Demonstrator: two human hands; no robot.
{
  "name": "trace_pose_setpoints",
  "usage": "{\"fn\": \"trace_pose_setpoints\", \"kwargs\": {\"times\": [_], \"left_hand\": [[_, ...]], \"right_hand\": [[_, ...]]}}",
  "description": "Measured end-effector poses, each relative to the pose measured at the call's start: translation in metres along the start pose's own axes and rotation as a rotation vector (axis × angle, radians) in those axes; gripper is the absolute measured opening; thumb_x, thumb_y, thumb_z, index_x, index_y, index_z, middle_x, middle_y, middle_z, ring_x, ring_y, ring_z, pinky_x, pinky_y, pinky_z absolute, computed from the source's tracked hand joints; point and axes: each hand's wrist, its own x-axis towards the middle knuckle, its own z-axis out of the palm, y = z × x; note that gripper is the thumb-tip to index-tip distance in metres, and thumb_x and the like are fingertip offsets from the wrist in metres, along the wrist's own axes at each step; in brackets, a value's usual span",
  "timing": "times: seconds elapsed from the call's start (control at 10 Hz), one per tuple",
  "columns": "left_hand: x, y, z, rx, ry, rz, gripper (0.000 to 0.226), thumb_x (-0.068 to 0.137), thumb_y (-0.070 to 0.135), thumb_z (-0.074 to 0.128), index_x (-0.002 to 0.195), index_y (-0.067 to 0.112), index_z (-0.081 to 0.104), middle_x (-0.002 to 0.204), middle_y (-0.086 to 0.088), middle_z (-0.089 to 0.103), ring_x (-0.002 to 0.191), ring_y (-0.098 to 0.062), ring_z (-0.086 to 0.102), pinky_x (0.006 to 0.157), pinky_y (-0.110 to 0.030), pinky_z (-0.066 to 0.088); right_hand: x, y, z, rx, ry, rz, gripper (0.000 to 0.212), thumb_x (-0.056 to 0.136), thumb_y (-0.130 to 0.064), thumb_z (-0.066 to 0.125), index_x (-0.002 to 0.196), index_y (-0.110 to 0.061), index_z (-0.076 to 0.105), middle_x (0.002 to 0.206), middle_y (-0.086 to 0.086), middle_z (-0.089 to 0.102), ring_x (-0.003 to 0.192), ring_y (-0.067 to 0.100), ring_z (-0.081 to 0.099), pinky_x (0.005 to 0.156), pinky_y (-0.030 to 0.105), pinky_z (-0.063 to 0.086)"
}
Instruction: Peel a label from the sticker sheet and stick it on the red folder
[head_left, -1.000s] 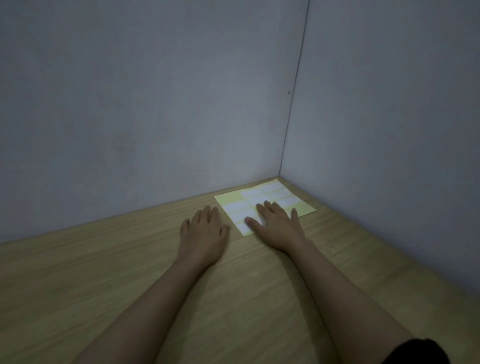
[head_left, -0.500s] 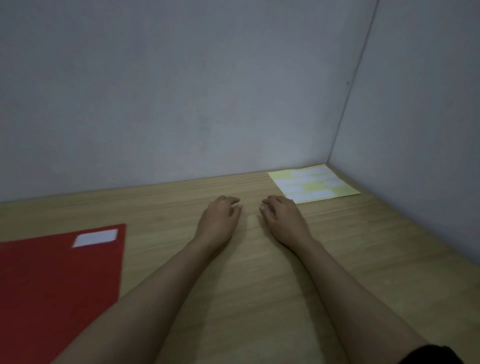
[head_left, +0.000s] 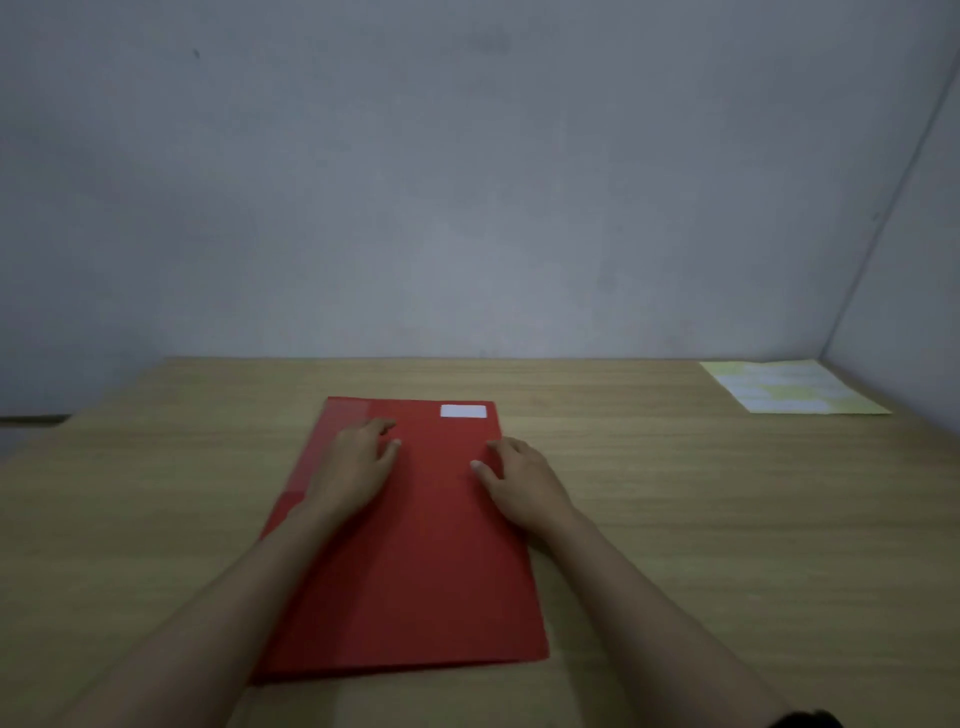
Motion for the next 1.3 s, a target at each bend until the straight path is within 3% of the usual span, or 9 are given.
{"fn": "trace_pose_setpoints", "kwargs": {"times": [0.1, 0.2, 0.3, 0.4, 0.9, 1.2, 1.3], "left_hand": [[-0.025, -0.034, -0.014, 0.217, -0.073, -0.057, 0.041, 0.092, 0.041, 0.043, 0.128, 0.023, 0.05, 0.138, -0.005, 0.051, 0.128, -0.026, 0.044, 0.101, -0.04, 0.036], [-0.039, -0.053, -0.018, 0.302, -0.207, -0.071, 0.057, 0.088, 0.06, 0.034, 0.14, 0.037, 0.031, 0.156, 0.005, 0.022, 0.143, -0.029, 0.016, 0.114, -0.044, 0.019], [-0.035, -0.06, -0.01, 0.283, -0.286, -0.061, 0.064, 0.087, 0.063, 0.03, 0.145, 0.037, 0.017, 0.159, 0.003, 0.007, 0.145, -0.033, -0.001, 0.12, -0.041, 0.006], [-0.018, -0.065, -0.005, 0.276, -0.282, -0.048, 0.065, 0.087, 0.064, 0.028, 0.145, 0.037, 0.016, 0.159, 0.002, 0.005, 0.145, -0.033, -0.004, 0.12, -0.042, 0.006], [0.103, -0.093, 0.021, 0.289, -0.274, -0.04, 0.062, 0.087, 0.064, 0.029, 0.144, 0.04, 0.018, 0.159, 0.003, 0.005, 0.146, -0.031, -0.001, 0.12, -0.041, 0.009], [0.093, -0.079, 0.007, 0.282, -0.21, 0.001, 0.057, 0.09, 0.053, 0.037, 0.141, 0.03, 0.031, 0.158, -0.003, 0.015, 0.145, -0.025, 0.013, 0.117, -0.043, 0.021], [0.079, -0.063, -0.006, 0.212, -0.075, 0.074, 0.054, 0.089, 0.046, 0.046, 0.139, 0.025, 0.038, 0.154, -0.006, 0.026, 0.141, -0.024, 0.024, 0.114, -0.038, 0.027]], "right_hand": [[-0.011, -0.021, 0.017, -0.105, -0.053, 0.043, 0.061, 0.091, -0.052, 0.039, 0.142, -0.018, 0.032, 0.157, 0.012, 0.02, 0.145, 0.029, 0.016, 0.119, 0.041, 0.013], [-0.016, -0.03, 0.031, -0.23, -0.093, 0.06, 0.068, 0.09, -0.06, 0.031, 0.146, -0.023, 0.022, 0.16, 0.009, 0.01, 0.147, 0.03, 0.003, 0.12, 0.044, 0.004], [-0.014, -0.031, 0.034, -0.25, -0.1, 0.077, 0.069, 0.091, -0.06, 0.028, 0.148, -0.023, 0.017, 0.16, 0.009, 0.007, 0.147, 0.031, -0.001, 0.12, 0.044, 0.002], [0.001, -0.031, 0.033, -0.24, -0.115, 0.077, 0.069, 0.091, -0.058, 0.029, 0.148, -0.021, 0.016, 0.16, 0.01, 0.006, 0.147, 0.032, -0.004, 0.12, 0.043, 0.002], [0.127, -0.02, 0.044, -0.228, -0.085, 0.06, 0.074, 0.087, -0.063, 0.036, 0.147, -0.022, 0.023, 0.16, 0.008, 0.011, 0.148, 0.03, 0.0, 0.121, 0.042, 0.004], [0.108, -0.022, 0.038, -0.228, 0.017, -0.008, 0.051, 0.094, -0.043, 0.04, 0.136, -0.015, 0.043, 0.15, 0.009, 0.038, 0.141, 0.026, 0.027, 0.118, 0.038, 0.019], [0.095, -0.027, 0.027, -0.253, 0.071, -0.043, 0.047, 0.094, -0.04, 0.04, 0.132, -0.013, 0.047, 0.145, 0.009, 0.045, 0.136, 0.025, 0.035, 0.115, 0.035, 0.024]]}}
